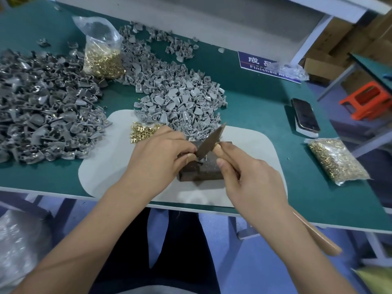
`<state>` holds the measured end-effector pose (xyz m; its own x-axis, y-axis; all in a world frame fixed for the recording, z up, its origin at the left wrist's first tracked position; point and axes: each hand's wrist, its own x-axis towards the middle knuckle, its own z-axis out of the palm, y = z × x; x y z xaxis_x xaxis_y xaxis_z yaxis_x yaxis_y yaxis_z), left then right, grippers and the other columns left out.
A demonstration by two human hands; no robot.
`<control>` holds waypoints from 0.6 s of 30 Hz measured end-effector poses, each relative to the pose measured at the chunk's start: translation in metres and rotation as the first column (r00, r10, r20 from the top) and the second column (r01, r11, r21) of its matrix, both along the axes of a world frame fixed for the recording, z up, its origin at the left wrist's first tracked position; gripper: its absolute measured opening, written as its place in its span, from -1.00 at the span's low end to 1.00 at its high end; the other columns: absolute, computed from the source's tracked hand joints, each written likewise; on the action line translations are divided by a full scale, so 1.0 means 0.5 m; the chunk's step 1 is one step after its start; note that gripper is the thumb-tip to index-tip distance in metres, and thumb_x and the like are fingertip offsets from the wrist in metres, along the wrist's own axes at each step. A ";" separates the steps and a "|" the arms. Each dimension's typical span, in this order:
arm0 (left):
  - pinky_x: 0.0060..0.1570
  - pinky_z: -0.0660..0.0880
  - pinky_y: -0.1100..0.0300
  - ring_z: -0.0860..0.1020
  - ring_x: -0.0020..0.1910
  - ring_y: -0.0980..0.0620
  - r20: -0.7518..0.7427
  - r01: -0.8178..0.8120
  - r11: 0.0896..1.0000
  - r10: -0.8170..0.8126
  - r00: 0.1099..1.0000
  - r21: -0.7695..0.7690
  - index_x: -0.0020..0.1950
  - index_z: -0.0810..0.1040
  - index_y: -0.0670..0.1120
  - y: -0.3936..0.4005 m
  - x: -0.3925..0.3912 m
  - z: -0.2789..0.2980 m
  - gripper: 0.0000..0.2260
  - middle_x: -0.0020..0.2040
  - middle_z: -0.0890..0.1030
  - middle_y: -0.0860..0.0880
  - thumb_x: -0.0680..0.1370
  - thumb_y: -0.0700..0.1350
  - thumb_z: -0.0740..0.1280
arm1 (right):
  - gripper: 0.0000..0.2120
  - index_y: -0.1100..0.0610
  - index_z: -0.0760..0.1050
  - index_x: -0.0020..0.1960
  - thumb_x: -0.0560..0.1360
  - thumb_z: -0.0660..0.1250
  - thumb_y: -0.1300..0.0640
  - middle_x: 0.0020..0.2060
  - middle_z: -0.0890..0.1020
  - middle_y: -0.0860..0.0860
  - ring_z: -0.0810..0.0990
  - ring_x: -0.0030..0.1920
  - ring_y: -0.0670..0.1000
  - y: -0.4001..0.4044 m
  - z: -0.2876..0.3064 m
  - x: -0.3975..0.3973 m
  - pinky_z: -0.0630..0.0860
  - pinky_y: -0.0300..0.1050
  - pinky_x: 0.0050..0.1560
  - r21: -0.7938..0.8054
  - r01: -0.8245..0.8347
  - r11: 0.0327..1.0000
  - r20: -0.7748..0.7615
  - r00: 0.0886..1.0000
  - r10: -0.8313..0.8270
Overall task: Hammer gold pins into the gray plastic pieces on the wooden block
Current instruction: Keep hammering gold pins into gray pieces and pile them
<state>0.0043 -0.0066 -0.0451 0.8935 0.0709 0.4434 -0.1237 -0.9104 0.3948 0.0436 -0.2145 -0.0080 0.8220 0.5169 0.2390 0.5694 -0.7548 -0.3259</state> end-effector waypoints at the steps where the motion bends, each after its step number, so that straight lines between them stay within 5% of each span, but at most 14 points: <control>1: -0.33 0.35 0.19 0.46 -0.08 0.04 0.000 0.001 1.000 -0.001 1.000 -0.009 -0.06 0.67 0.13 0.000 0.000 -0.001 -0.91 -0.17 0.56 0.18 0.51 0.09 0.41 | -0.69 -0.26 0.30 0.36 0.62 0.16 -0.12 -0.05 0.73 -0.11 0.66 -0.07 0.16 0.000 0.000 -0.002 0.58 0.05 -0.16 0.007 0.002 1.000 -0.012 1.000 -0.002; 10: -0.25 0.23 0.19 0.46 -0.02 0.08 -0.050 -0.032 0.999 0.033 0.998 0.010 -0.01 0.67 0.19 0.001 0.003 0.004 -0.94 -0.17 0.53 0.22 0.53 0.06 0.45 | -0.81 -0.30 0.31 0.26 0.65 0.13 -0.18 -0.14 0.66 -0.12 0.57 -0.09 0.16 -0.020 0.014 0.027 0.49 0.02 -0.15 -0.081 0.001 0.997 -0.199 0.980 -0.018; 14: -0.30 0.20 0.21 0.45 -0.02 0.09 -0.044 -0.030 1.000 0.030 0.999 0.004 -0.04 0.67 0.19 -0.001 0.003 0.006 -0.95 -0.17 0.54 0.22 0.53 0.10 0.43 | -0.69 -0.41 0.33 0.30 0.64 -0.06 -0.34 -0.20 0.60 -0.24 0.53 -0.13 -0.02 -0.027 0.027 0.020 0.41 -0.05 -0.19 0.109 0.112 0.988 -0.038 0.993 -0.109; 18: -0.29 0.19 0.20 0.46 -0.04 0.07 -0.036 -0.024 1.000 0.025 0.999 0.018 -0.04 0.68 0.18 0.000 0.002 0.006 -0.96 -0.17 0.57 0.20 0.53 0.08 0.45 | -0.66 -0.30 0.36 0.37 0.67 -0.01 -0.25 -0.15 0.71 -0.06 0.59 -0.14 0.13 -0.009 0.015 0.000 0.49 0.01 -0.20 0.103 0.093 0.990 0.029 0.995 -0.096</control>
<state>0.0055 -0.0066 -0.0419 0.9070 0.0850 0.4125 -0.0875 -0.9200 0.3820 0.0435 -0.2189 -0.0007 0.8566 0.4087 0.3149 0.5089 -0.7698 -0.3853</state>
